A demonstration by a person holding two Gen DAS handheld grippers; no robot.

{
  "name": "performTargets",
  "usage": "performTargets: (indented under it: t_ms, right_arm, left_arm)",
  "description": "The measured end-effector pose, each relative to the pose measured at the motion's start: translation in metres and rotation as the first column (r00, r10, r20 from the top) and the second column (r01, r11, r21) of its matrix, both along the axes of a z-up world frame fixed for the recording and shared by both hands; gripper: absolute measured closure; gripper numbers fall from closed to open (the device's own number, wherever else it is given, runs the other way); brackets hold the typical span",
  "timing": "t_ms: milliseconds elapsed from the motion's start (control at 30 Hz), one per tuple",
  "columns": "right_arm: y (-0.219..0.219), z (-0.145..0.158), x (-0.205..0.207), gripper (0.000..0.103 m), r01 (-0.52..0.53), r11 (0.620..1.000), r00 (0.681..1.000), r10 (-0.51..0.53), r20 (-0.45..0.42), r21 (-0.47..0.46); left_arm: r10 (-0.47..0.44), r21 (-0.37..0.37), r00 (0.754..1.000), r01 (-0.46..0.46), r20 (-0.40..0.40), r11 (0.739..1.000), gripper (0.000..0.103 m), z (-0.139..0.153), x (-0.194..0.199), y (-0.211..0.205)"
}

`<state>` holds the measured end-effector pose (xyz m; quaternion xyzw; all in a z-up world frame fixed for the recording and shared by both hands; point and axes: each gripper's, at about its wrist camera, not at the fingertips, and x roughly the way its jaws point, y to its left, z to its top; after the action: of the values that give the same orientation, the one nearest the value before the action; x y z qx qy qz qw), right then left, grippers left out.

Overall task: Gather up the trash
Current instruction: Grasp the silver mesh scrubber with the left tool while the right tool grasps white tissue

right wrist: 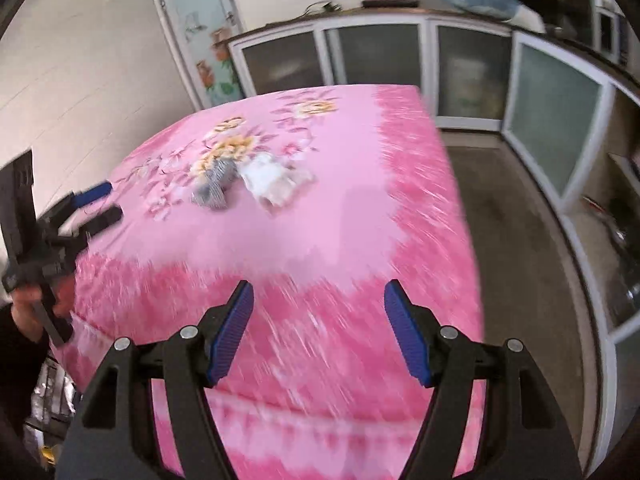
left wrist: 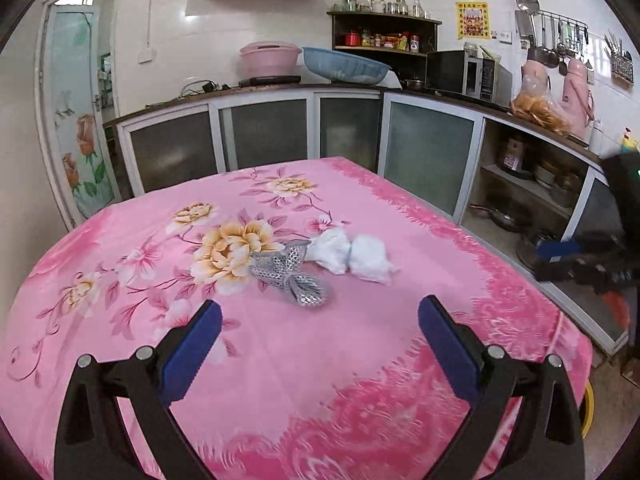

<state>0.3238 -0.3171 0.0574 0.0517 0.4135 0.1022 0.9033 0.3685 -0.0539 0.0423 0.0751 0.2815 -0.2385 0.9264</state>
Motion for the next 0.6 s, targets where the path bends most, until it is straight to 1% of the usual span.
performTargets:
  t_ms: [100, 200, 300, 367, 467, 533, 600]
  right_arm:
    - [0.024, -0.005, 0.042, 0.039, -0.019, 0.999, 1.000, 0.018, -0.023, -0.045]
    - [0.033, -0.008, 0.080, 0.039, -0.022, 0.999, 0.998, 0.020, -0.057, -0.035]
    - [0.042, -0.010, 0.115, 0.039, -0.025, 0.999, 0.995, 0.021, -0.096, -0.042]
    - [0.052, -0.012, 0.134, 0.039, -0.037, 0.998, 0.993, 0.030, -0.116, -0.058]
    - [0.061, -0.016, 0.152, 0.039, -0.041, 0.995, 0.990, 0.029, -0.136, -0.090]
    - [0.066, -0.022, 0.163, 0.039, -0.050, 0.995, 0.986, 0.035, -0.163, -0.090]
    - [0.071, -0.028, 0.172, 0.039, -0.056, 0.994, 0.981, 0.037, -0.191, -0.092]
  left_arm:
    - [-0.031, 0.015, 0.999, 0.031, -0.027, 0.999, 0.008, -0.015, 0.024, -0.003]
    - [-0.079, 0.033, 0.995, 0.081, -0.064, 0.996, 0.008, -0.028, 0.046, -0.009]
    - [-0.091, 0.074, 0.993, 0.097, -0.077, 0.993, 0.008, -0.037, 0.063, -0.019]
    - [-0.111, 0.074, 0.989, 0.119, -0.097, 0.990, 0.008, -0.040, 0.072, -0.024]
    - [-0.119, 0.093, 0.985, 0.131, -0.123, 0.987, 0.008, -0.048, 0.088, -0.032]
    - [-0.113, 0.105, 0.985, 0.127, -0.133, 0.986, 0.008, -0.053, 0.096, -0.034]
    - [-0.122, 0.094, 0.977, 0.139, -0.175, 0.986, 0.008, -0.058, 0.106, -0.035]
